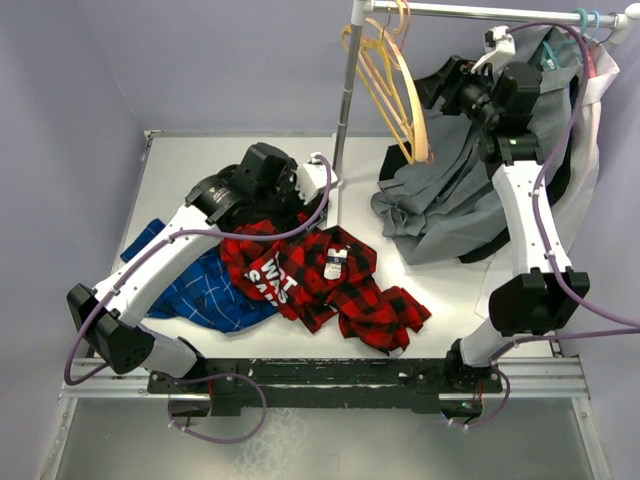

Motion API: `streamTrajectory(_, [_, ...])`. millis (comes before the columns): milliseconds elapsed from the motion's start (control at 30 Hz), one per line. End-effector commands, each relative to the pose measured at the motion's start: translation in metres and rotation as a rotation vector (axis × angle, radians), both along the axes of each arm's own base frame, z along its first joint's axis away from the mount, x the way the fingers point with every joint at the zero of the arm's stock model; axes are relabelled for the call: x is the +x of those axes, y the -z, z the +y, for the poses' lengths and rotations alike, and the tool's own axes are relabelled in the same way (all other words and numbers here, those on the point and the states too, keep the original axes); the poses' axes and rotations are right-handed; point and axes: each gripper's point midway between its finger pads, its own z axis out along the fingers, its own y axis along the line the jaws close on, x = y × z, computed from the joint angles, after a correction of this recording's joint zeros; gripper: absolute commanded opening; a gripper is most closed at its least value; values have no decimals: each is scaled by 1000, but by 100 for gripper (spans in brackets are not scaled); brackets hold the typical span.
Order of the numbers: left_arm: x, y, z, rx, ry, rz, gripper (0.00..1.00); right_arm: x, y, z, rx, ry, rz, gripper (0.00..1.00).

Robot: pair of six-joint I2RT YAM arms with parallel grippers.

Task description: Place the shirt on the hanger

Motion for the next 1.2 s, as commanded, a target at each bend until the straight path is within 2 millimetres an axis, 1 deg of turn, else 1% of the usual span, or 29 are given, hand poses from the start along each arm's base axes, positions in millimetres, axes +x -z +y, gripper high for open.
streamTrajectory(0, [-1,-10,-2,-46,9,-26,100,-11,-43,23,4,-58,-107,73])
streamTrajectory(167, [-1,-10,-1,-46,7,-26,100,-12,-34,51,-18,-88,-96,73])
streamTrajectory(233, [-1,-8,0,-46,9,-23,99,-10,-30,58,-28,-87,-87,73])
streamTrajectory(300, [-2,-8,1,-45,10,-24,100,-6,-24,61,-32,-80,-74,69])
streamTrajectory(533, [-5,-5,5,-53,3,-21,100,6,-12,53,-44,-19,-42,30])
streamTrajectory(600, [-11,-1,0,-75,24,16,100,7,-10,52,-53,-13,-33,15])
streamTrajectory(667, [-21,10,-9,-106,48,99,100,8,-10,52,-63,-13,-31,3])
streamTrajectory(700, [-26,17,-15,-118,60,151,100,8,-10,51,-67,-14,-31,0])
streamTrajectory(767, [-32,28,-24,-146,70,230,99,6,-12,52,-76,-20,-36,0])
streamTrajectory(867, [-27,38,-34,-175,41,268,96,3,-18,52,-85,-26,-52,0])
streamTrajectory(900, [-23,40,-35,-190,14,268,95,2,-21,51,-89,-26,-58,0])
streamTrajectory(967, [-21,49,-38,-213,-25,281,95,-2,-26,51,-97,-28,-71,0])
streamTrajectory(1167, [-26,74,-38,-206,-139,284,91,-17,-56,44,-101,-15,-134,0])
